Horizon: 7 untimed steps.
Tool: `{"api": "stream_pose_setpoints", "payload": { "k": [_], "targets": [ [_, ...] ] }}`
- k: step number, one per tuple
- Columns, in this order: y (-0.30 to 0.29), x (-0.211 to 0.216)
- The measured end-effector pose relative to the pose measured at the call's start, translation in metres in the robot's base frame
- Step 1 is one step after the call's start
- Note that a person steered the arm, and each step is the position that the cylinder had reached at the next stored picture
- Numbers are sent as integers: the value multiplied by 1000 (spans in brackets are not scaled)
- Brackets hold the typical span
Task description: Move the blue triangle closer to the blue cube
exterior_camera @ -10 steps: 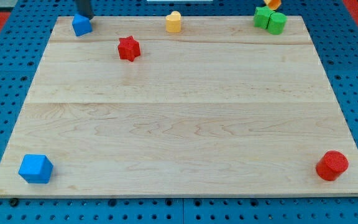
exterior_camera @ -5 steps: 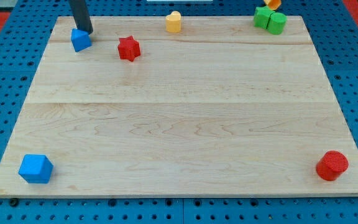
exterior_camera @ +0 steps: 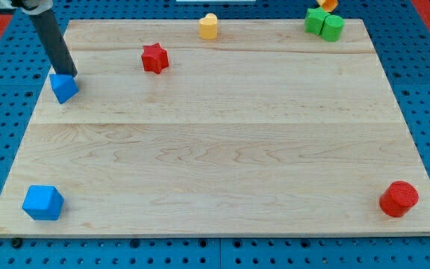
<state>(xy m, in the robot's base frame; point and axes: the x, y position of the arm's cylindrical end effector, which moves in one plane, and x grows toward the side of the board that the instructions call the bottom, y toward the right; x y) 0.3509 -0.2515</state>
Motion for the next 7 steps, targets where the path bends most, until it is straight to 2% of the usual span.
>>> {"api": "stream_pose_setpoints", "payload": {
  "k": [3, 4, 6, 7],
  "targets": [
    [-13, 81],
    [-45, 88],
    [-2, 123],
    [-9, 123]
  ]
}}
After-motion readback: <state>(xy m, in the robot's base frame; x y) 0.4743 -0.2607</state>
